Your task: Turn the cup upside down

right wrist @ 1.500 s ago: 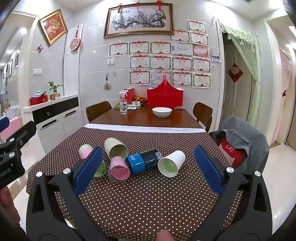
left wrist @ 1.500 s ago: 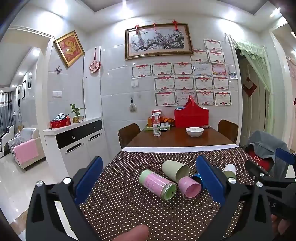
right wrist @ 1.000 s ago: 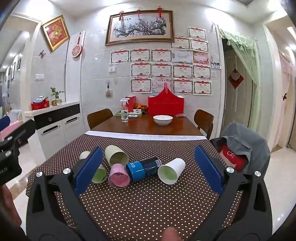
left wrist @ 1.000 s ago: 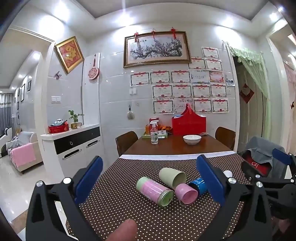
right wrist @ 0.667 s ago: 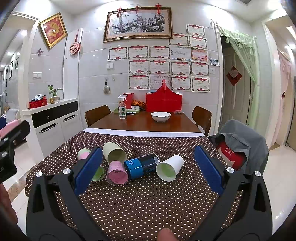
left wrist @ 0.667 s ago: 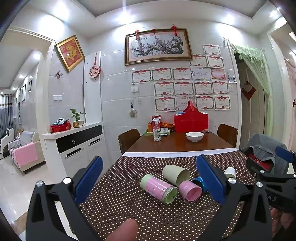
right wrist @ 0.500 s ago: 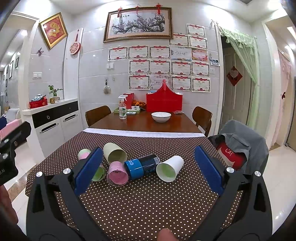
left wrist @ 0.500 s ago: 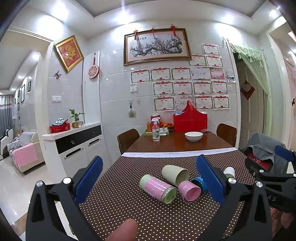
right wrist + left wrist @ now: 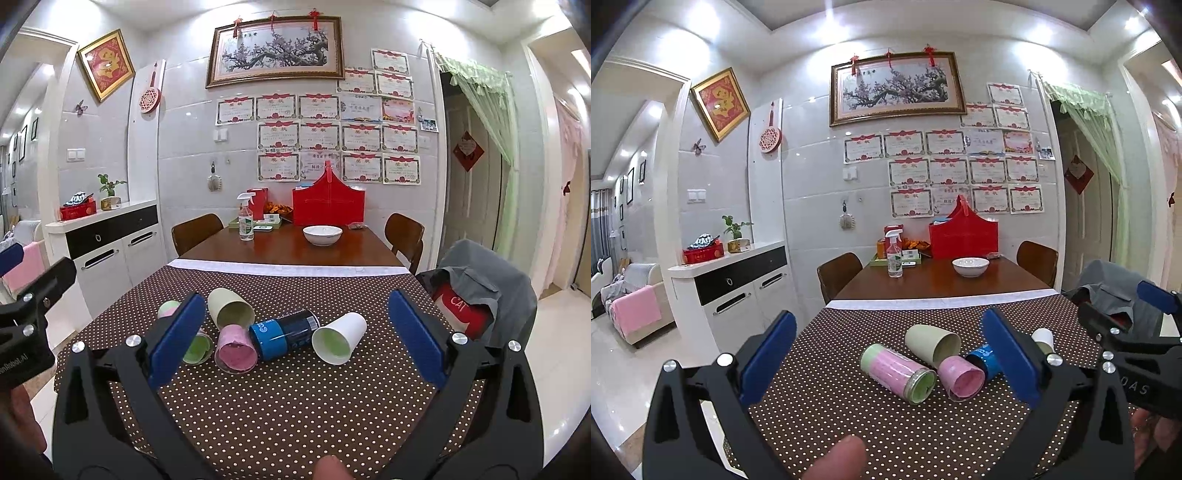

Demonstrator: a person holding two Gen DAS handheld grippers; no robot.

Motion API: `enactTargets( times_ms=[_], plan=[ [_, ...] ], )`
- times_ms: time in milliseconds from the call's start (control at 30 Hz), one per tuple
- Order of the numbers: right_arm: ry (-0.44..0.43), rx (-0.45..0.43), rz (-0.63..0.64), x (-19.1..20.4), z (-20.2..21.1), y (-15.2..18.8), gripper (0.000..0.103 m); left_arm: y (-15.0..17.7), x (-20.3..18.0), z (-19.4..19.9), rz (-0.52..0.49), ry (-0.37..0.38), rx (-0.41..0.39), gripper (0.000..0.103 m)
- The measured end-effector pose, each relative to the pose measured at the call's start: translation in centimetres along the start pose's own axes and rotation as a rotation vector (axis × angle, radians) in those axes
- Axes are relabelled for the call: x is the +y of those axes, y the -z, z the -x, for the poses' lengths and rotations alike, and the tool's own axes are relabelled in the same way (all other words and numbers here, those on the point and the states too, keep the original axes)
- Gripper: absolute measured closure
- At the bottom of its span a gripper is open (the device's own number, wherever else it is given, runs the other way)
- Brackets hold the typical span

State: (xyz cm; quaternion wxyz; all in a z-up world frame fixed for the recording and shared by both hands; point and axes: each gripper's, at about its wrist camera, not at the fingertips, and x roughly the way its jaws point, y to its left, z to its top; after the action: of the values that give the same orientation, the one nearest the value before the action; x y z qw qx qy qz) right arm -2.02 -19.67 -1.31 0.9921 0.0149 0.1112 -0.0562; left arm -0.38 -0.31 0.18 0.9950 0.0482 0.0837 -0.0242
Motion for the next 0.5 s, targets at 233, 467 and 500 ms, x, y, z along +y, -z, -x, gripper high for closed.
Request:
enactTargets(
  times_ms=[233,467,500],
  plan=[
    [-0.001,0.003,0.002,0.1,-0.2,0.1,0.006,0.1,0.1,-0.2,0.003,0.001,0.010,0.004],
    [0.003,0.011,0.005,0.0,-1.1,-0.1,0.006,0.0,-0.2,-1.5,0.008,0.015,0.028,0.004],
    [0.004,0.011,0.009,0.0,-1.3,-0.2,0.006,0.0,-0.3,-1.7,0.007,0.014,0.029,0.004]
  ],
)
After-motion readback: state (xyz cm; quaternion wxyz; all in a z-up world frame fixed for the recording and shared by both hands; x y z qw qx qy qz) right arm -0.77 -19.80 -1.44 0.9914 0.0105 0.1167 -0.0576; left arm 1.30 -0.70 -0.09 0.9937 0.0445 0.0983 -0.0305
